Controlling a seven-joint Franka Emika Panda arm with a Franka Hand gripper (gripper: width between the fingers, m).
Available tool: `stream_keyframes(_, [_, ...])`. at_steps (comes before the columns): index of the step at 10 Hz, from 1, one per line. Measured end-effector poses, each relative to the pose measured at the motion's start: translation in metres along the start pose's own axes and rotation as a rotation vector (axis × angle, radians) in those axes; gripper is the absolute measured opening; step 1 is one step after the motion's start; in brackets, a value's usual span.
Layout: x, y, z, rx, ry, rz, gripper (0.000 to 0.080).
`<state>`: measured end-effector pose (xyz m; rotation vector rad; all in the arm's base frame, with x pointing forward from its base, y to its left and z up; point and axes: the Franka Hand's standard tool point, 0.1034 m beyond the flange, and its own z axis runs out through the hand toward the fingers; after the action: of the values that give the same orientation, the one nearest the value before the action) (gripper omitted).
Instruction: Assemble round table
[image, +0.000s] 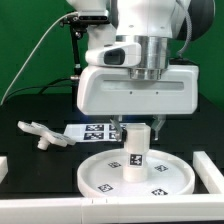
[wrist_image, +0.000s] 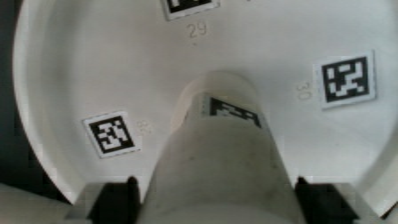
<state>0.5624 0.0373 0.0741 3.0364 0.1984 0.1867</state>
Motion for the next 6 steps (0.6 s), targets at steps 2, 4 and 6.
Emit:
stream_keyframes(2, [0.0019, -0.0056, 0.0002, -0.001, 0.004, 0.254, 0.0415])
stream_keyframes(4, [0.0025, -0.0051, 0.0016, 0.012, 0.004, 0.52, 0.0415])
stream_keyframes(6, [0.004, -0.0038, 0.0043, 0.018, 0.001, 0.717, 0.0414])
